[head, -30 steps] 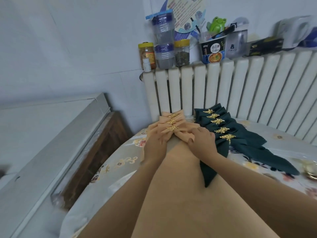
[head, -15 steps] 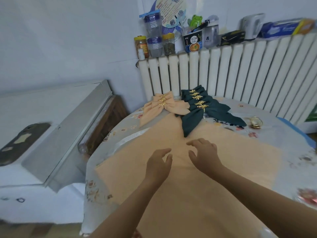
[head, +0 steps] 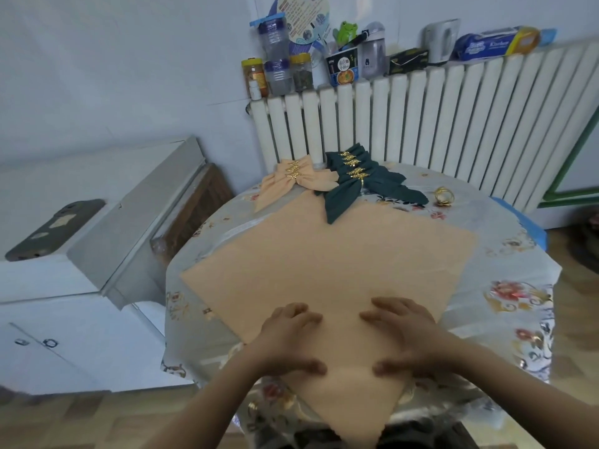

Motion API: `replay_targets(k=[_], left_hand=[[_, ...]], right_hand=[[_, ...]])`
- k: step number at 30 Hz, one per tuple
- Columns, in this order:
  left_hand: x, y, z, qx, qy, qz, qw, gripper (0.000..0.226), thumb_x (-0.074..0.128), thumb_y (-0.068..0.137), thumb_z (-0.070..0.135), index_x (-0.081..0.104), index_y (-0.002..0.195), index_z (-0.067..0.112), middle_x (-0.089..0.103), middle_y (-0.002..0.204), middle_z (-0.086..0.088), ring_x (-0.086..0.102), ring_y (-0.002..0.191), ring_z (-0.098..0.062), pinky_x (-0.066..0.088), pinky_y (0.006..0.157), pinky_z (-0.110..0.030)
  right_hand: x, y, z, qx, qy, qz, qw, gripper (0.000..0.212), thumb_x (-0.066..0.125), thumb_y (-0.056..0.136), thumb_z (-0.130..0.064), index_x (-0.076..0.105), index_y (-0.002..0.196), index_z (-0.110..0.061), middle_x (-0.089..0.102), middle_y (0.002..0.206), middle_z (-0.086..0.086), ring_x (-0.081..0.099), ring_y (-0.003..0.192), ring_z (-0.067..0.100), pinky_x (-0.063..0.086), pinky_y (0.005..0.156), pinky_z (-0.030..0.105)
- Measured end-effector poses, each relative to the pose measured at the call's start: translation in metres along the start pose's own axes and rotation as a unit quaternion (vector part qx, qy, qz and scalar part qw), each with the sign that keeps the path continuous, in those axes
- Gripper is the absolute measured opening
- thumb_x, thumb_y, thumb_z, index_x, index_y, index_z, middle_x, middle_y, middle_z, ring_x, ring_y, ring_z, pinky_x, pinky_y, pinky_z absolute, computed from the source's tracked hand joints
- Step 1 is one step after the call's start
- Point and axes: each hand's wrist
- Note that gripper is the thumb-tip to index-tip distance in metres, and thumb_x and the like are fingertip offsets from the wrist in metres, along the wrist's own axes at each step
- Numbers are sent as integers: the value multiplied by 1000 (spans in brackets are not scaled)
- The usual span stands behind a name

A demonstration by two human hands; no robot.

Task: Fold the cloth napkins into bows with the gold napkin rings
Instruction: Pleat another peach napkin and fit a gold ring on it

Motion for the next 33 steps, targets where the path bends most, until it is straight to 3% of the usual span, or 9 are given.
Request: replay_targets(k=[2, 6, 9, 12, 16, 19, 24, 27, 33], left_hand=[[0, -2, -2, 2, 6, -16, 1000, 94, 76, 66, 57, 27, 143, 38, 14, 154, 5, 11, 141, -20, 13, 115, -35], [6, 0, -2, 0, -21, 1, 1000, 86, 77, 66, 55, 34, 139, 42, 17, 152, 6, 12, 140, -18, 13, 115, -35], [8, 1, -3, -5, -75, 46, 996, 64, 78, 68, 48, 52, 127, 41, 30, 145, 8, 22, 135, -15, 17, 112, -28], [8, 5, -3, 2, -106, 127, 986, 31, 75, 77, 27, 71, 107, 20, 52, 130, 4, 42, 124, -11, 24, 95, -10], [-1, 9, -7, -7, -99, 171, 980, 13, 67, 84, 22, 72, 89, 11, 69, 105, 2, 60, 102, -12, 35, 80, -14], [-17, 7, -2, 7, -59, 154, 986, 17, 60, 89, 27, 59, 75, 17, 59, 77, 2, 52, 79, -17, 30, 65, -27], [-49, 1, 7, 44, -6, -32, 999, 26, 57, 91, 33, 56, 76, 12, 48, 70, 3, 43, 65, -12, 31, 60, -29], [-58, 3, 4, 49, -26, -94, 994, 29, 58, 90, 33, 63, 84, 5, 51, 72, 0, 45, 67, -14, 33, 62, -29], [-52, 35, -7, -1, -40, -10, 999, 32, 59, 90, 34, 49, 67, 13, 43, 65, 0, 41, 65, -16, 28, 58, -30]], right_hand=[[2, 0, 0, 5, 3, 8, 1000, 90, 52, 50, -83, 35, 132, -50, 17, 151, -15, 10, 139, 14, 12, 113, 37], [6, -3, -3, 16, 55, 84, 995, 30, 71, 70, -54, 51, 92, -49, 40, 132, -17, 28, 127, 12, 22, 103, 30], [6, -2, -6, 23, 94, 142, 985, 15, 73, 76, -41, 58, 78, -38, 53, 121, -17, 39, 116, 11, 28, 95, 23], [3, 1, -8, 54, 136, 196, 970, 7, 72, 79, -32, 66, 78, -28, 67, 105, -11, 51, 104, 12, 36, 87, 22], [-15, 3, -10, 82, 143, 208, 964, 14, 64, 86, -34, 62, 74, -27, 65, 76, -9, 58, 78, 12, 38, 64, 18], [-32, 6, -12, 80, 127, 176, 973, 21, 61, 89, -32, 55, 69, -30, 55, 66, -15, 52, 70, 8, 32, 58, 9], [-62, 0, -14, 43, 115, 20, 992, 19, 60, 90, -32, 61, 71, -29, 58, 72, -15, 50, 67, -4, 36, 63, 9], [-75, 0, -12, 26, 104, -58, 993, 18, 58, 90, -37, 65, 75, -31, 62, 78, -16, 54, 75, -2, 40, 77, 20], [-70, 36, -5, 85, 84, 42, 992, 15, 58, 90, -37, 63, 84, -24, 61, 86, -9, 54, 81, 8, 37, 63, 19]])
Point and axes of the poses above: each hand's wrist, its own y-axis towards the middle knuckle, its own x-axis out of the palm, z = x × y
